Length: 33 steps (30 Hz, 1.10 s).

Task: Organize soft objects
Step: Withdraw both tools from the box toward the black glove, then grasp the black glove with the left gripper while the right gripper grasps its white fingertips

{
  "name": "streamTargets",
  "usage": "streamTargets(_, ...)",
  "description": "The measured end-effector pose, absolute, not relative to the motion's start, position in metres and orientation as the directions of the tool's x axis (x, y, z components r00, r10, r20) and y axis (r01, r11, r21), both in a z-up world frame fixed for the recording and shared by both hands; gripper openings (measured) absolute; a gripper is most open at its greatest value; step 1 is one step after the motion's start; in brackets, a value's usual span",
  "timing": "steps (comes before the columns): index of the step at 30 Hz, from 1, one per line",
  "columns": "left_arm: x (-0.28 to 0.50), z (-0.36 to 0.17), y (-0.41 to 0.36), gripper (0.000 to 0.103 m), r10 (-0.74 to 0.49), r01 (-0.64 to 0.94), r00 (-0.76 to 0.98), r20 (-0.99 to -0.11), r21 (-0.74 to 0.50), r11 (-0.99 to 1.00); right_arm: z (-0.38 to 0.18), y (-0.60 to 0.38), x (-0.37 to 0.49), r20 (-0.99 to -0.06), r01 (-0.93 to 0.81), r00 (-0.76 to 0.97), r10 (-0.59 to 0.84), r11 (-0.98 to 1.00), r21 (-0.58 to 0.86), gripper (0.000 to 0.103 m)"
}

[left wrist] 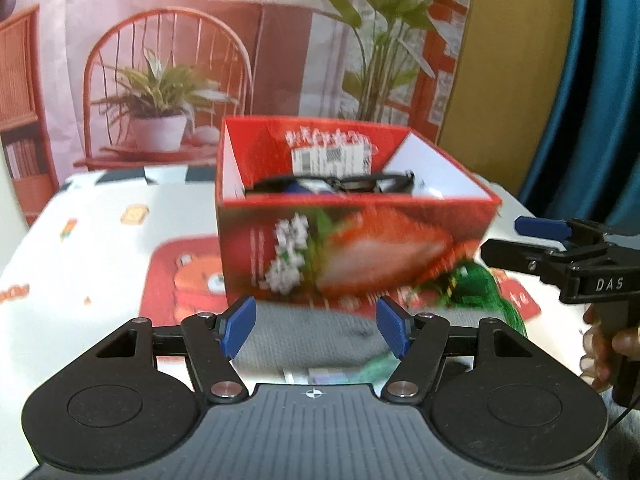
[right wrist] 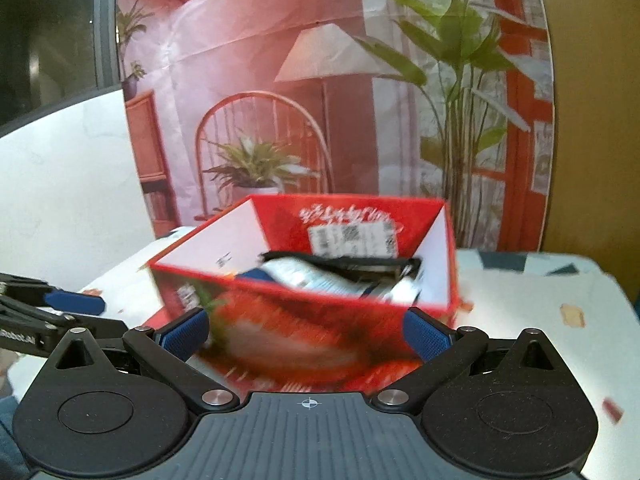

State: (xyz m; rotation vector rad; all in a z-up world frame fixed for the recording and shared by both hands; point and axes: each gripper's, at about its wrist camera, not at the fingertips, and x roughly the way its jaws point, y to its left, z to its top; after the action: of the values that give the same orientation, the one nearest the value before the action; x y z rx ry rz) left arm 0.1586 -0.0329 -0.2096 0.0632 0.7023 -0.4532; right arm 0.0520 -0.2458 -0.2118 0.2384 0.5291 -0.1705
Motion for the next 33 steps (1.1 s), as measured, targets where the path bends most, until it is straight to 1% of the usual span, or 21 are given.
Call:
streamTargets(3,0.147,-0.222,-0.032,0.068,-0.390,0.436,0.649,-0.653,-0.101,0.894,-0.227,-0.229,0.040,-0.548,0.209,0.834,-0.066,0.957,0.203,0.101)
streamTargets(6,0.138,-0.237,-0.029,0.067,-0.404,0.435,0.622,-0.671,-0.132,0.891,-0.242,-0.212,0.031,-0.580,0.192,0.813,-0.040,0.960,0.204,0.097)
streamTargets(8,0.135,-0.246,-0.027,0.063,-0.409,0.426,0.608,-0.680,-0.155,0.891,-0.252,-0.203,0.025,-0.599,0.192,0.800,-0.033,0.960,0.203,0.096)
streamTargets(12,0.133,-0.258,-0.024,0.059,-0.406,0.402,0.605,-0.685,-0.177,0.898,-0.267,-0.192,0.017,-0.625,0.208,0.780,-0.032,0.955,0.210,0.096)
streamTargets(15,0.134,-0.265,-0.021,0.055,-0.406,0.389,0.597,-0.691,-0.193,0.901,-0.278,-0.186,0.015,-0.646,0.211,0.763,-0.031,0.956,0.203,0.095)
streamTargets(18,0.133,-0.270,-0.017,0.044,-0.400,0.368,0.597,-0.695,-0.206,0.907,-0.290,-0.182,0.015,-0.674,0.216,0.738,-0.036,0.959,0.184,0.095)
streamTargets(19,0.133,-0.272,-0.016,0.038,-0.395,0.361,0.597,-0.698,-0.206,0.910,-0.294,-0.182,0.016,-0.681,0.220,0.731,-0.039,0.958,0.182,0.096)
streamTargets(20,0.134,-0.274,-0.016,0.035,-0.392,0.355,0.593,-0.703,-0.208,0.911,-0.297,-0.184,0.016,-0.687,0.226,0.725,-0.038,0.956,0.186,0.096)
streamTargets(23,0.138,-0.280,-0.011,0.034,-0.399,0.338,0.577,-0.713,-0.236,0.911,-0.305,-0.188,0.017,-0.701,0.246,0.712,-0.042,0.950,0.193,0.097)
streamTargets(27,0.138,-0.285,-0.010,0.034,-0.406,0.336,0.569,-0.715,-0.248,0.909,-0.311,-0.191,0.019,-0.711,0.257,0.703,-0.033,0.943,0.210,0.102)
streamTargets(33,0.139,-0.289,-0.010,0.034,-0.408,0.337,0.562,-0.720,-0.251,0.907,-0.314,-0.192,0.018,-0.703,0.253,0.711,-0.032,0.944,0.212,0.103)
